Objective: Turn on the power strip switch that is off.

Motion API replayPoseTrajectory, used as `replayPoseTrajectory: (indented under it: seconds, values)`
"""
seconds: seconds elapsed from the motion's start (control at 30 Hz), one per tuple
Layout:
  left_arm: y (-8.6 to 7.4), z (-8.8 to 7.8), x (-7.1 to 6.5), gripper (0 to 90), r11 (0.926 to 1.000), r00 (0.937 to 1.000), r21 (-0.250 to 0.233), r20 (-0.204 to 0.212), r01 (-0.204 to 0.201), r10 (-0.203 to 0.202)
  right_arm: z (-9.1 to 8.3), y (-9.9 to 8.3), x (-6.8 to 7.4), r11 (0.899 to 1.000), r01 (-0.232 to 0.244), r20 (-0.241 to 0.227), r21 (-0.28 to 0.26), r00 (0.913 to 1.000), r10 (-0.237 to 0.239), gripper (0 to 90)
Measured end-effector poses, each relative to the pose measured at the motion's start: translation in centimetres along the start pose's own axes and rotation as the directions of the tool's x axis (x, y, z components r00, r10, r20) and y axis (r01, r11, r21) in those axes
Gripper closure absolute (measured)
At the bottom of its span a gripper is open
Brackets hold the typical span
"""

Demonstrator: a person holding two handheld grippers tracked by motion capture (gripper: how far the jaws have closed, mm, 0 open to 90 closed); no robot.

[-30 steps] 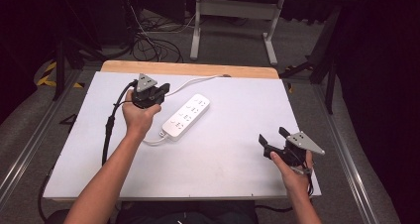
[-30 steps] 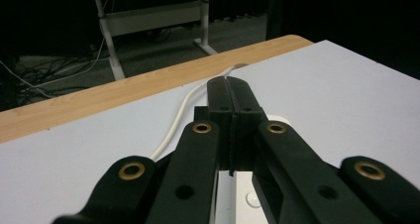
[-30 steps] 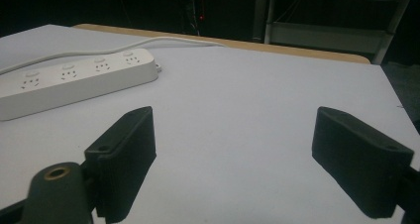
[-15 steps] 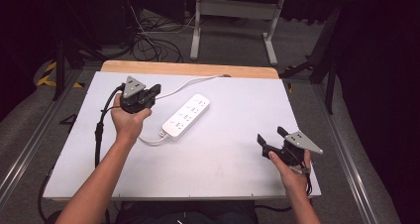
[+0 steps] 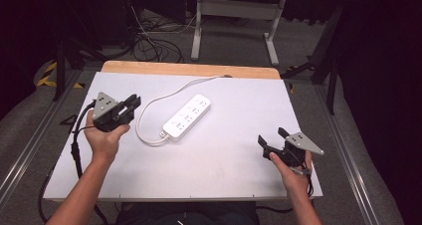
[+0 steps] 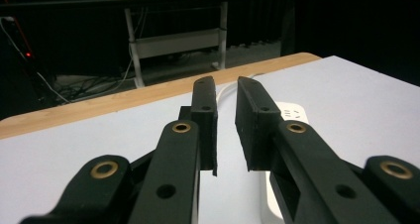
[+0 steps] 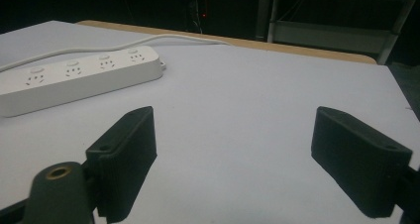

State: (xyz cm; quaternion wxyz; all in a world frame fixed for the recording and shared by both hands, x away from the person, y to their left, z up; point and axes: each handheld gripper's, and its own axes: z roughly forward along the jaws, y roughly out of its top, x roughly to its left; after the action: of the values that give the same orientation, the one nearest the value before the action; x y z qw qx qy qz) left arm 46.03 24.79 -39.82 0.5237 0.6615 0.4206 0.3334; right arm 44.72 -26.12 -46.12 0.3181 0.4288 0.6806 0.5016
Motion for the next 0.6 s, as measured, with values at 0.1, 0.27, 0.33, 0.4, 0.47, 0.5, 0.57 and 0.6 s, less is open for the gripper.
replayPoseTrajectory:
  seconds: [0.1,0.27,0.33,0.4,0.47,0.5,0.57,0.6]
  values:
    - [-0.4,-1.0,0.5,75.4,0.9999,0.9999,-0.012,-0.006,0.011,-0.011,0.0,0.0,0.0,1.000,0.000,0.002,0.001,1.0000,0.000,17.9]
    - [-0.7,-1.6,0.8,69.3,0.9993,0.9996,-0.025,-0.011,0.026,-0.027,0.0,0.0,0.2,1.000,-0.001,-0.003,-0.001,1.0000,0.001,17.8]
    - [-0.8,-1.8,0.6,68.4,0.9990,0.9994,-0.026,-0.008,0.035,-0.035,0.0,0.0,0.2,1.000,-0.001,-0.004,-0.002,1.0000,0.001,17.7]
    - [-0.9,-2.0,0.4,64.1,0.9994,0.9996,-0.023,-0.007,0.026,-0.026,-0.1,0.0,0.1,1.000,0.003,-0.010,-0.009,0.9999,-0.003,17.7]
    - [-0.9,-2.1,0.2,62.7,0.9995,0.9998,-0.024,-0.009,0.019,-0.019,-0.1,0.0,0.0,1.000,-0.001,-0.009,-0.008,1.0000,0.001,17.7]
    - [-0.9,-2.2,0.0,59.0,0.9995,0.9997,-0.020,-0.012,0.023,-0.023,-0.2,0.0,0.0,1.000,-0.003,-0.010,-0.007,0.9999,0.003,17.7]
    - [-0.9,-2.2,0.0,56.5,0.9996,0.9997,-0.018,-0.013,0.019,-0.020,-0.2,0.0,0.0,1.000,-0.003,-0.010,-0.008,0.9999,0.002,17.7]
    - [-0.9,-2.4,-0.1,53.6,0.9997,0.9996,-0.014,-0.020,0.019,-0.019,-0.2,0.0,0.0,1.000,-0.005,-0.014,-0.011,0.9999,0.005,17.5]
